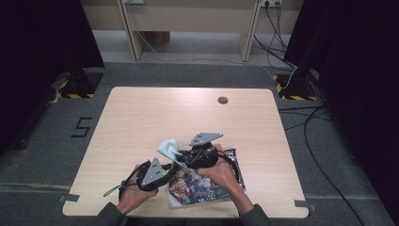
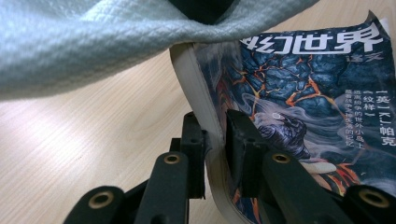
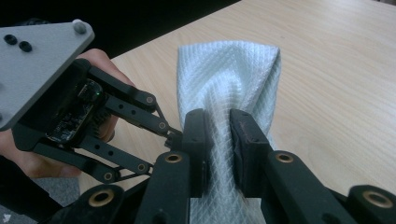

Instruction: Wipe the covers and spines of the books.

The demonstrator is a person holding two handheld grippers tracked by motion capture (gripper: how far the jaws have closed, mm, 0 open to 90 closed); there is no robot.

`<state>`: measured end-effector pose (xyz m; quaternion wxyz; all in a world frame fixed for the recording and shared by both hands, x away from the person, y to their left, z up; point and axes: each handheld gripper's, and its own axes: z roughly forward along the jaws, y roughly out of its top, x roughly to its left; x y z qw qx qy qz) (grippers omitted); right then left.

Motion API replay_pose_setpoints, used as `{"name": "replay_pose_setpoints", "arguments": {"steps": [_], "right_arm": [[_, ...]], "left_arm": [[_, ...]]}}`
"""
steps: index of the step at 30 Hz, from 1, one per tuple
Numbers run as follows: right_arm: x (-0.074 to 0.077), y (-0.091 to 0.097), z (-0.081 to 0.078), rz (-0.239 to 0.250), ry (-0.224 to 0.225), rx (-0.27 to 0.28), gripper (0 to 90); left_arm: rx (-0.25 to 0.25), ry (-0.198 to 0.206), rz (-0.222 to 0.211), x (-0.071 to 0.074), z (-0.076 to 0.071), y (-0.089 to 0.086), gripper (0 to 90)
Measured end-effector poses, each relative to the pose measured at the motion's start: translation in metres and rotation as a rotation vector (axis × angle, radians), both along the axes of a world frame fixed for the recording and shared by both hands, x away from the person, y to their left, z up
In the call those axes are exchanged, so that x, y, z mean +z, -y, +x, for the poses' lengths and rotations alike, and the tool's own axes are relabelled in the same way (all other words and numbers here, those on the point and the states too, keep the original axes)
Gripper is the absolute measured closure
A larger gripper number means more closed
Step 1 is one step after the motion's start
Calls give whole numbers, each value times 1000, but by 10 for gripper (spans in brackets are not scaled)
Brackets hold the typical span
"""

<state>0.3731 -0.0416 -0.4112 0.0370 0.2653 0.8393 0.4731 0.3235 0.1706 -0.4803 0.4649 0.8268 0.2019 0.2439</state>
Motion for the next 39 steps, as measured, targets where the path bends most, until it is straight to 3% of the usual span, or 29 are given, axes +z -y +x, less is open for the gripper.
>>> {"name": "replay_pose_setpoints", "arguments": {"steps": [4,8,11,16,29,39], "right_arm": [[-3,11,8,-8,-22,-19,773],[-11,30,22,-15,-64,-74,773],[-18,47,34,-58,-67,-153,773],[-33,75,50,-88,-95,-246,774],[-60,129,74,-176,-132,-439,775],[-74,157,86,-216,-162,-537,777]], "left_arm": [[-3,5,2,0,0,0,769],[-13,13,14,1,-1,0,768],[-17,16,14,2,-2,1,769],[-12,15,11,2,-2,1,768],[-22,23,11,3,-3,1,766],[-21,24,1,3,-3,0,762]]}}
